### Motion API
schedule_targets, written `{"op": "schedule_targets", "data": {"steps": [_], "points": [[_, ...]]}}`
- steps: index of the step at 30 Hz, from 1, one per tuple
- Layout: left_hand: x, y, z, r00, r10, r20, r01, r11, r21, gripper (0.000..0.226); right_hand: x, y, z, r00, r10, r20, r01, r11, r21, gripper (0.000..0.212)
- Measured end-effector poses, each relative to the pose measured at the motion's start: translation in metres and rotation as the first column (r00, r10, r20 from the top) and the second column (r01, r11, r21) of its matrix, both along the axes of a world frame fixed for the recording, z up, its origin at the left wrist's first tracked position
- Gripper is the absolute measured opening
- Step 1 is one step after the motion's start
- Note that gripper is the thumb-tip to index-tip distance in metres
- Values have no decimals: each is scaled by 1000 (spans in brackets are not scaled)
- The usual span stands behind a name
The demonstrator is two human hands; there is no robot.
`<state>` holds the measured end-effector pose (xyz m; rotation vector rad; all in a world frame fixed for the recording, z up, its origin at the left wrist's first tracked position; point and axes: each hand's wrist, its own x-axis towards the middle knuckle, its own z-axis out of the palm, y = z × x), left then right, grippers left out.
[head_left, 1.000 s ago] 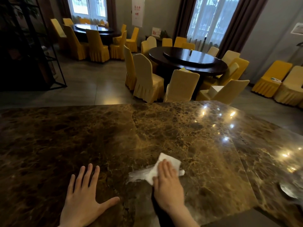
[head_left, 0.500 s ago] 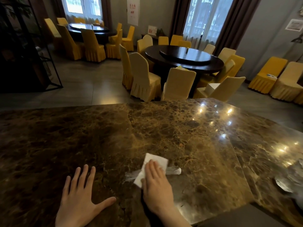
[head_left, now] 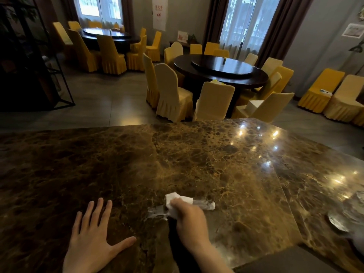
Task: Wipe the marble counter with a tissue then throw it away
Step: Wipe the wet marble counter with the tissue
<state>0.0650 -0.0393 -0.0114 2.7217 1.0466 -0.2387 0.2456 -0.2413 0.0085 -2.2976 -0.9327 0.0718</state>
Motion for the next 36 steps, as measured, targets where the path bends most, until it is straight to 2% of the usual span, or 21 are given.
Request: {"op": "schedule_targets", "data": {"steps": [4,7,11,13,15,17,20,23,25,29,31,34,36], "points": [[-1,0,-3,1000,-5,27,4,1000,11,139,39,-38,22,943,-333,-12,326,915,239,25],[-3,0,-5,999,2,47,-2,1000,13,138,62,-61,18,891,-450,62,435,884,172,33],[-3,-1,-5,998,11,66,-13,1000,26,140,53,-59,-7,949,-293,114,304,948,-97,20],[-3,-1,-6,997,13,81,-15,1000,21,141,41,-48,-20,962,-263,79,274,938,-212,34],[-4,-1,-6,997,12,82,-14,1000,23,141,25,-33,-27,967,-256,11,254,949,-186,49],[-4,-1,-7,997,12,82,-14,1000,23,141,6,-16,-27,985,-174,-21,168,974,-152,55],[-4,-1,-7,996,8,89,-10,1000,24,141,-19,12,-23,998,47,-30,-51,989,-135,59],[-5,0,-8,996,6,92,-9,999,33,140,-29,23,-22,971,238,-35,-240,957,-165,59],[-5,-1,-9,994,6,110,-9,1000,28,140,-18,14,-21,976,215,24,-208,961,-180,57],[-5,1,-11,992,9,123,-12,1000,21,140,12,-15,-20,994,-56,91,72,979,-189,51],[-5,1,-12,993,9,121,-12,1000,24,140,14,-15,-17,987,-109,119,132,970,-204,50],[-5,1,-13,992,13,126,-17,999,31,139,3,0,-6,987,-40,158,75,973,-219,33],[-5,1,-14,991,14,135,-19,999,30,139,-1,6,3,994,9,109,10,986,-167,25]]}}
